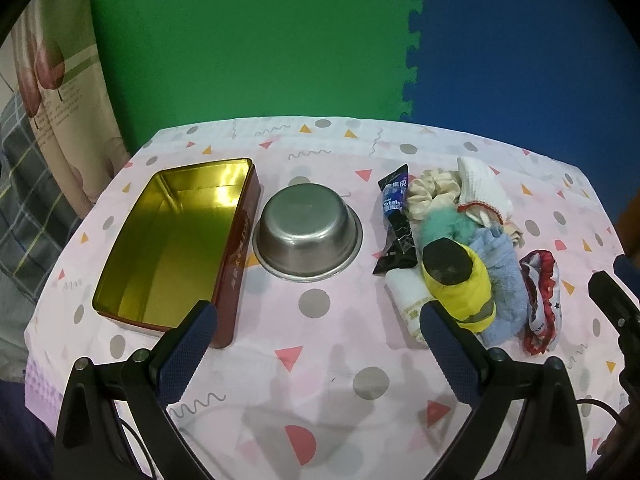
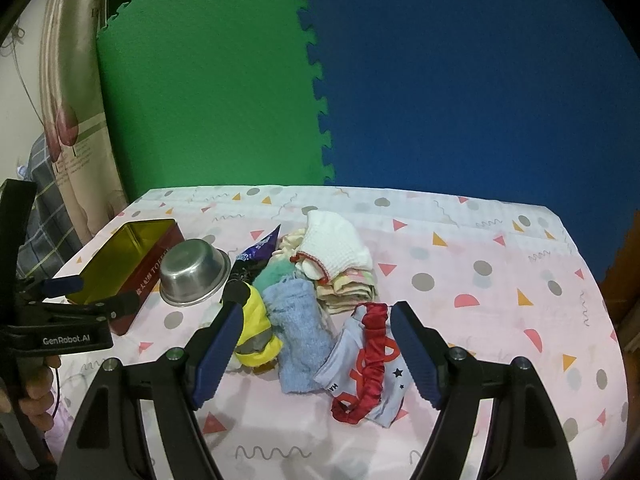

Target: Organize soft objects

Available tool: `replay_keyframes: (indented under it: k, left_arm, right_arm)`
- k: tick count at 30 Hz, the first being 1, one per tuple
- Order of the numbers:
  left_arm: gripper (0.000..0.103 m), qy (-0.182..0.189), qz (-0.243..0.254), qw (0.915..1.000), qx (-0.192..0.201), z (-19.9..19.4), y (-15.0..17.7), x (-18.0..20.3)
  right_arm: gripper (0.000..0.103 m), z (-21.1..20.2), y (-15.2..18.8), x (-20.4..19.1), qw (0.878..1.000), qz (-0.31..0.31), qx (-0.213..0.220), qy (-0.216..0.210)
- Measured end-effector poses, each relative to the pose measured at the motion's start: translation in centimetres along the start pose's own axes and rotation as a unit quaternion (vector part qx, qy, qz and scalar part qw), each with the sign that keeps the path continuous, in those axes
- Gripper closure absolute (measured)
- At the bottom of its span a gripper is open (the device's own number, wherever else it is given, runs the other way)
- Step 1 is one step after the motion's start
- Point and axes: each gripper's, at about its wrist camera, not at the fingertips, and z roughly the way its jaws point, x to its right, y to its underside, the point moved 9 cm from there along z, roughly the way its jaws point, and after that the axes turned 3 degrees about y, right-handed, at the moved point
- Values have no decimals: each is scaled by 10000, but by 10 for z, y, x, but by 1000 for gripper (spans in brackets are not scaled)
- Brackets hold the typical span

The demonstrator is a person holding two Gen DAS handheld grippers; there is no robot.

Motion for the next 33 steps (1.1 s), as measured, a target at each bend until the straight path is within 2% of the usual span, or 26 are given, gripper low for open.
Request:
replay_keyframes:
  k: [33]
  left_arm:
    - [2, -29, 73, 9999, -84, 5, 4, 2]
  right_arm:
    - [25, 3, 4, -3, 10000, 11, -70, -36]
